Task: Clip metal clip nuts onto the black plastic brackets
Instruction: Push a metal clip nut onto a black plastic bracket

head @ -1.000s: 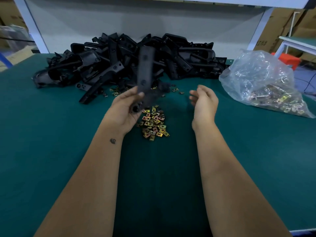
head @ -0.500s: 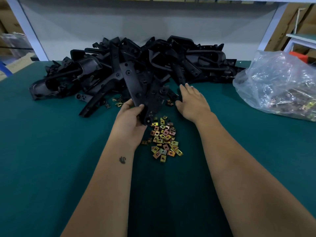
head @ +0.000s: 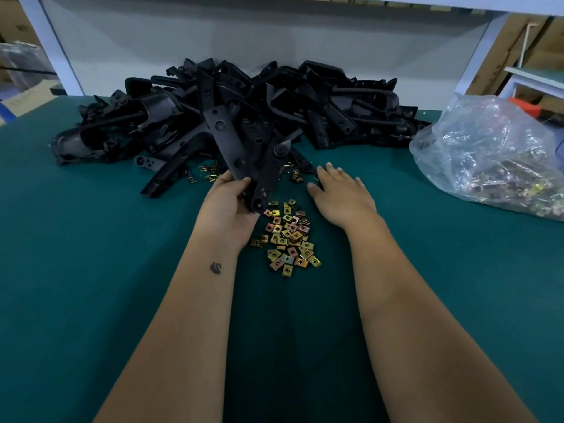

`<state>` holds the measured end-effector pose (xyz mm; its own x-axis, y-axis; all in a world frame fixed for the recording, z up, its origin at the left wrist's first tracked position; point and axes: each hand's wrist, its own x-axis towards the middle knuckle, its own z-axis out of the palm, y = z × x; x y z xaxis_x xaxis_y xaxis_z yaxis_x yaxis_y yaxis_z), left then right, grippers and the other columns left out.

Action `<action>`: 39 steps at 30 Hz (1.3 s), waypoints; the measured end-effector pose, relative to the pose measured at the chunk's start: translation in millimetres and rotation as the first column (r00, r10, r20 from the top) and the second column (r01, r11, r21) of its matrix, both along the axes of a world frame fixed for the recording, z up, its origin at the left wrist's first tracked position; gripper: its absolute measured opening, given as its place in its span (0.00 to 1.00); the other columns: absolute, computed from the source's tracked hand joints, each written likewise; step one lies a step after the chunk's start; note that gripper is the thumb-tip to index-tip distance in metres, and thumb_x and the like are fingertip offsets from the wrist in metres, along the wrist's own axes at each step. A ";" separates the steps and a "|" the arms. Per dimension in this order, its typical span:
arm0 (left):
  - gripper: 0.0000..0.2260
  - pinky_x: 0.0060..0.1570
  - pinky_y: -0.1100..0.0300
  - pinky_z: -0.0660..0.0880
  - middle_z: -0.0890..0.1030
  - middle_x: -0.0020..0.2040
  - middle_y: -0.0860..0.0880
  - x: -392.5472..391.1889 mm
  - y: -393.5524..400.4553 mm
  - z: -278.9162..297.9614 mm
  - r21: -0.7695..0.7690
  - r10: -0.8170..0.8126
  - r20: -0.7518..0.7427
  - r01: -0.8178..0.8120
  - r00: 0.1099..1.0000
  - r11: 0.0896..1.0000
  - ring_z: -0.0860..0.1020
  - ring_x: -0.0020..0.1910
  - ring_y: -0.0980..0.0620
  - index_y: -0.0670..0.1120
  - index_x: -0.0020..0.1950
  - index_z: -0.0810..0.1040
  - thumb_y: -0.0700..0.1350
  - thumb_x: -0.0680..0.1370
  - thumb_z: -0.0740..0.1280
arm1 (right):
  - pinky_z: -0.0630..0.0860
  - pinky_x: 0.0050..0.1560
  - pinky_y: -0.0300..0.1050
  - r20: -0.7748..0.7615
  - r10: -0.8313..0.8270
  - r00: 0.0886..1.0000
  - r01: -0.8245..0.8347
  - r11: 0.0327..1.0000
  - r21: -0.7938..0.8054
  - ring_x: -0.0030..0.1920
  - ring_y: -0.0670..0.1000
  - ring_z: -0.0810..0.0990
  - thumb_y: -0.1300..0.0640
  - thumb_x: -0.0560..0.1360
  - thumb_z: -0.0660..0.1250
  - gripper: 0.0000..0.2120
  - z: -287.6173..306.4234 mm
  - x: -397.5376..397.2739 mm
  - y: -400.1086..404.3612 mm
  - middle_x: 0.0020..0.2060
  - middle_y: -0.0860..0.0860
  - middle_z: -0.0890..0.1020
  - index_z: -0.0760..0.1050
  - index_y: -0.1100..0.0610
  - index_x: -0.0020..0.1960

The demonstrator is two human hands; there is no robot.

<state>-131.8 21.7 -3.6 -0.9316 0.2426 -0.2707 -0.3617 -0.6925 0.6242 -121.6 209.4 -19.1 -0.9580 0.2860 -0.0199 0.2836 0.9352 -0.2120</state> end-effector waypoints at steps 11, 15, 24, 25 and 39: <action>0.11 0.36 0.59 0.76 0.80 0.46 0.46 7.3 -1.6 0.9 0.040 0.029 0.014 -0.030 0.999 0.999 0.78 0.40 0.50 0.45 0.46 0.73 0.34 0.83 0.56 | 0.70 0.61 0.35 -0.397 0.012 0.918 -0.225 0.839 -0.496 0.64 0.44 0.76 0.61 0.77 0.66 0.21 1.6 53.3 -36.2 0.64 0.45 0.79 0.75 0.47 0.68; 0.10 0.32 0.60 0.75 0.79 0.43 0.45 8.1 -5.1 0.5 0.086 0.039 0.055 -0.044 0.998 0.995 0.76 0.37 0.50 0.43 0.45 0.72 0.34 0.83 0.55 | 0.73 0.63 0.37 -0.474 -0.159 0.866 -0.175 0.793 -0.584 0.57 0.45 0.77 0.71 0.77 0.60 0.20 6.6 51.5 -30.9 0.58 0.49 0.80 0.78 0.57 0.65; 0.08 0.33 0.62 0.73 0.79 0.42 0.48 10.7 2.0 3.3 -0.069 0.033 0.012 -0.032 0.999 0.997 0.76 0.33 0.53 0.45 0.47 0.74 0.37 0.83 0.59 | 0.66 0.57 0.43 -0.342 0.048 0.939 -0.143 0.956 -0.257 0.60 0.54 0.68 0.58 0.77 0.66 0.12 -0.1 40.5 -32.0 0.51 0.49 0.76 0.81 0.52 0.59; 0.07 0.32 0.63 0.73 0.79 0.40 0.48 12.0 3.3 3.3 -0.065 0.030 0.007 -0.029 1.000 0.997 0.76 0.31 0.54 0.45 0.47 0.75 0.39 0.83 0.60 | 0.67 0.56 0.43 -0.360 0.040 0.932 -0.143 0.953 -0.265 0.60 0.54 0.69 0.58 0.77 0.67 0.11 -0.4 40.9 -32.1 0.48 0.48 0.76 0.82 0.52 0.57; 0.07 0.25 0.64 0.69 0.74 0.34 0.52 5.8 9.0 -5.3 -0.073 0.042 -0.051 -0.045 0.998 0.996 0.70 0.26 0.57 0.46 0.52 0.72 0.48 0.81 0.67 | 0.74 0.36 0.31 -0.494 -0.369 0.787 -0.230 0.567 -0.791 0.33 0.39 0.80 0.62 0.71 0.75 0.10 14.6 47.9 -50.2 0.33 0.45 0.83 0.80 0.48 0.40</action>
<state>-126.0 30.7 -8.9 -0.9536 0.1827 -0.2395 -0.2996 -0.6581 0.6908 -73.7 159.1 -4.5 -0.8317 0.5007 0.2398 -0.1134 0.2696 -0.9563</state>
